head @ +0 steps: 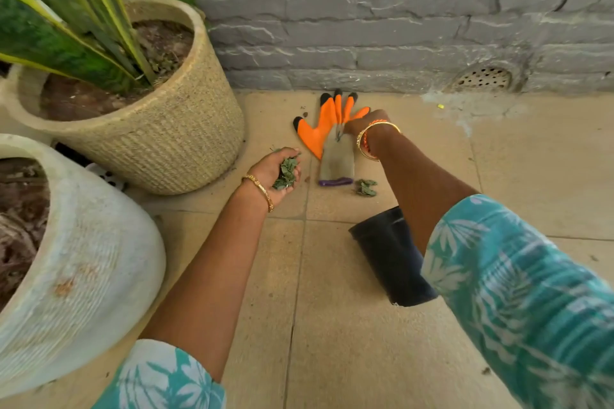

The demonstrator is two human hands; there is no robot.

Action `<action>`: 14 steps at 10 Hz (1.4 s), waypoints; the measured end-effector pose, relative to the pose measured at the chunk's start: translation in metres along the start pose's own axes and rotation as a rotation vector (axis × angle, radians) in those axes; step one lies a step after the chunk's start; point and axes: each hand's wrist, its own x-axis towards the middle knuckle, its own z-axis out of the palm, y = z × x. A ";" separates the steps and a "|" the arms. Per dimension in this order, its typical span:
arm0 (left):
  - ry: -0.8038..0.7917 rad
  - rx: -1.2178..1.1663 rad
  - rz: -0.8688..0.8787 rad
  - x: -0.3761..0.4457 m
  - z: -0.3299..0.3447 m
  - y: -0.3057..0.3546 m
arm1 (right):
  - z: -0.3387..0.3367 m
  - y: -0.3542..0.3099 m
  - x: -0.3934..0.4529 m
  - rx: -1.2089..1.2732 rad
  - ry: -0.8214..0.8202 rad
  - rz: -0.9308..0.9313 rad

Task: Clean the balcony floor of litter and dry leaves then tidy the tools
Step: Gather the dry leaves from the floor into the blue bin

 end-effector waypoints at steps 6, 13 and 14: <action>-0.033 0.069 0.066 -0.004 -0.007 0.009 | -0.003 0.013 -0.019 -0.822 -0.364 -0.175; -0.084 0.192 -0.020 0.003 0.027 -0.014 | -0.044 0.033 -0.003 -0.313 -0.203 -0.125; -0.021 0.151 -0.025 0.011 0.025 -0.014 | -0.040 0.043 -0.008 -0.745 -0.371 -0.148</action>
